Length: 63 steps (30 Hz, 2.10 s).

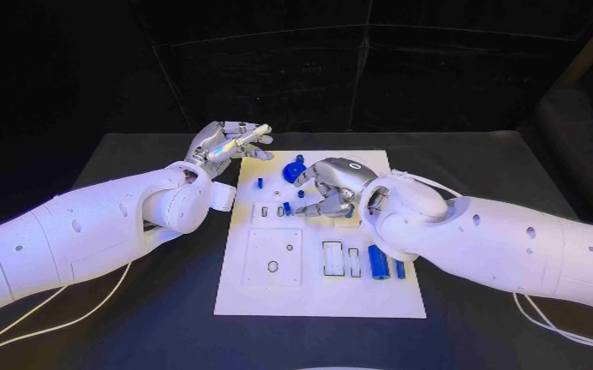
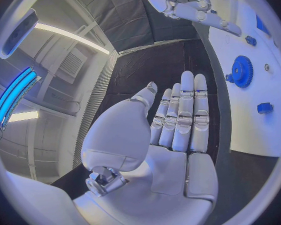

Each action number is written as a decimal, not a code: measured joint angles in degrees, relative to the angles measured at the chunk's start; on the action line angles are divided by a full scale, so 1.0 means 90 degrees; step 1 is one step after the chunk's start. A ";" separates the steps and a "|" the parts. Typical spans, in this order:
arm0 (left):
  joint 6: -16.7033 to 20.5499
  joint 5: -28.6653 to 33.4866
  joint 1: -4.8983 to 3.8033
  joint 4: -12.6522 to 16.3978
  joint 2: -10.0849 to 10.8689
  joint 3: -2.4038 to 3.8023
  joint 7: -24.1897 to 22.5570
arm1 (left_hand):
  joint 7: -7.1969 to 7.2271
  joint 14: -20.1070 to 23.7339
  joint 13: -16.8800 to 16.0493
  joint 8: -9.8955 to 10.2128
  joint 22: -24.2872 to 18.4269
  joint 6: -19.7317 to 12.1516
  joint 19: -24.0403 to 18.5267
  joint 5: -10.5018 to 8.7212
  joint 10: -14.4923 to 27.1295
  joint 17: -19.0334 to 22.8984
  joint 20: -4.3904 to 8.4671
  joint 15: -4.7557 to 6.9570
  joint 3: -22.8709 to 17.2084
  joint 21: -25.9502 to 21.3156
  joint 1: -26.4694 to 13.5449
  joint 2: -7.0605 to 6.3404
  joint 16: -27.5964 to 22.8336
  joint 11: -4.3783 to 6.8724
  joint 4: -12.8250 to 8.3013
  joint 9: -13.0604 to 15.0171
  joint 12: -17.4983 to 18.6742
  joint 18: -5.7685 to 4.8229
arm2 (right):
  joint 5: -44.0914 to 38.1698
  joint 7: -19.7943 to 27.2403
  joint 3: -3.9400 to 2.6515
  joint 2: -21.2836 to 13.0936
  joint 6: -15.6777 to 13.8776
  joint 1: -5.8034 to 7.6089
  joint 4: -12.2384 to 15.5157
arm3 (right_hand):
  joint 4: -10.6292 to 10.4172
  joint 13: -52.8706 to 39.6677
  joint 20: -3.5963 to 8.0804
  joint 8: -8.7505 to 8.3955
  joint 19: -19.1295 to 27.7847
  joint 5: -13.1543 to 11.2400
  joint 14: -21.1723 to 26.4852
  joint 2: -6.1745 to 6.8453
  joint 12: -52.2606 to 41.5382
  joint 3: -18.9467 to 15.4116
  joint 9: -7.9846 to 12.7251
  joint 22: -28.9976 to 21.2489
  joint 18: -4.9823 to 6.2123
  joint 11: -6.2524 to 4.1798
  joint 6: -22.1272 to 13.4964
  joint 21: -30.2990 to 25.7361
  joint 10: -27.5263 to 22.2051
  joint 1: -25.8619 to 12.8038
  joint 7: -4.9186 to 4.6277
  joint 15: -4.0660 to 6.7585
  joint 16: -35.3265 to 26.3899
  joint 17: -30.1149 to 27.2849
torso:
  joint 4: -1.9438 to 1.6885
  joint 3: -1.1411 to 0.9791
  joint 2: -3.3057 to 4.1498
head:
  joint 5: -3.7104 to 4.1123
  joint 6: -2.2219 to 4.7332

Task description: Assemble the parts on the task board

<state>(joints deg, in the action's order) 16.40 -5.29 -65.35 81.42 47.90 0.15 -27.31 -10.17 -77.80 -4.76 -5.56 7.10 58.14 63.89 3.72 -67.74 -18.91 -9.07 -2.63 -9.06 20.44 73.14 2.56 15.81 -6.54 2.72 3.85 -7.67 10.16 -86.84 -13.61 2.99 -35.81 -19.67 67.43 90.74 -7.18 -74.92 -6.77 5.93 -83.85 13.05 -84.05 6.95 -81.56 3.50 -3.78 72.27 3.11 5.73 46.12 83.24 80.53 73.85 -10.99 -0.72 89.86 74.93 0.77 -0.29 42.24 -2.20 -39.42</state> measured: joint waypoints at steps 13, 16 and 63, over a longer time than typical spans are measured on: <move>-0.0474 -0.1537 -0.0246 0.0032 0.0215 0.0000 0.1785 | 0.0681 -0.0694 -0.1436 -0.0429 0.2326 0.1042 0.1556 0.0000 -0.1812 -0.6184 0.0772 0.0713 0.0483 0.2933 -0.0637 -0.0445 0.7219 0.0755 0.0459 0.0472 -0.1563 -0.0111 | 0.2674 0.1688 -0.0492 -0.1215 0.0050 0.0716 0.0113 | 0.0040 0.0000 0.0003 0.0246 0.0047 0.0275 0.0000 -0.0289 0.0072 -0.0066 -0.0034 -0.0206 0.0000 -0.0024 0.0119 -0.0087 -0.0068 0.0289 0.0070 0.0000 0.0000 -0.0001 | -0.0013 -0.0033 -0.0150 | -0.0035 -0.0083; -0.0768 -0.2264 -0.0372 0.0103 0.0239 0.0003 0.2596 | 0.0722 -0.0695 -0.2889 -0.0602 0.4062 0.1036 0.1819 0.0000 -0.1649 -0.6226 0.0823 0.0792 0.0831 0.4365 -0.0839 -0.0372 0.7880 0.0827 0.0699 0.0829 -0.2951 -0.0341 | 0.3093 0.1790 -0.0553 -0.1418 0.0145 0.0845 -0.0130 | 0.0040 0.0000 0.0003 0.0246 0.0047 0.0275 0.0000 -0.0289 0.0072 -0.0066 -0.0034 -0.0214 0.0000 -0.0023 0.0119 -0.0087 -0.0068 0.0289 0.0070 0.0000 0.0000 -0.0001 | -0.0013 -0.0046 -0.0209 | -0.0065 -0.0130; -0.2893 -0.5866 -0.1151 -0.0733 -0.1587 -0.0750 0.6744 | 0.0940 -0.0695 -0.6918 -0.3580 0.6992 -0.0616 0.2231 -0.0021 -0.1073 -0.6224 0.0905 0.0872 0.2094 0.6438 -0.1191 0.0234 0.8224 0.0989 0.1542 0.4102 -0.7128 -0.0641 | 0.3445 0.1695 -0.0583 -0.1243 0.0771 0.0945 -0.0740 | 0.0120 0.0000 0.0026 0.0278 0.0069 0.0533 0.0000 -0.0322 0.0121 -0.0144 -0.0026 -0.0327 -0.0001 -0.0047 0.0119 -0.0139 -0.0135 0.0322 0.0070 0.0000 -0.0059 -0.0003 | 0.0013 -0.0103 -0.0410 | -0.0109 -0.0356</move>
<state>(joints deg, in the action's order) -9.64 -58.08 -75.71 74.82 33.61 -6.60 33.39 -1.72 -84.05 -67.02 -37.78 70.03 52.60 83.97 3.52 -77.39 -74.93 -0.93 5.22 9.79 78.39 62.42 4.67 89.83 2.37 16.59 40.78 -71.83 4.39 -55.84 1.64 -2.26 -46.99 -12.74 75.94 84.08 -6.10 -74.92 -6.54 8.43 -83.23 17.85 -84.05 4.05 -80.47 2.21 -4.01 69.32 3.10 5.31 47.19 81.99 79.31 76.75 -10.36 -0.72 89.33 74.91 0.88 -1.22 38.55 -3.18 -42.63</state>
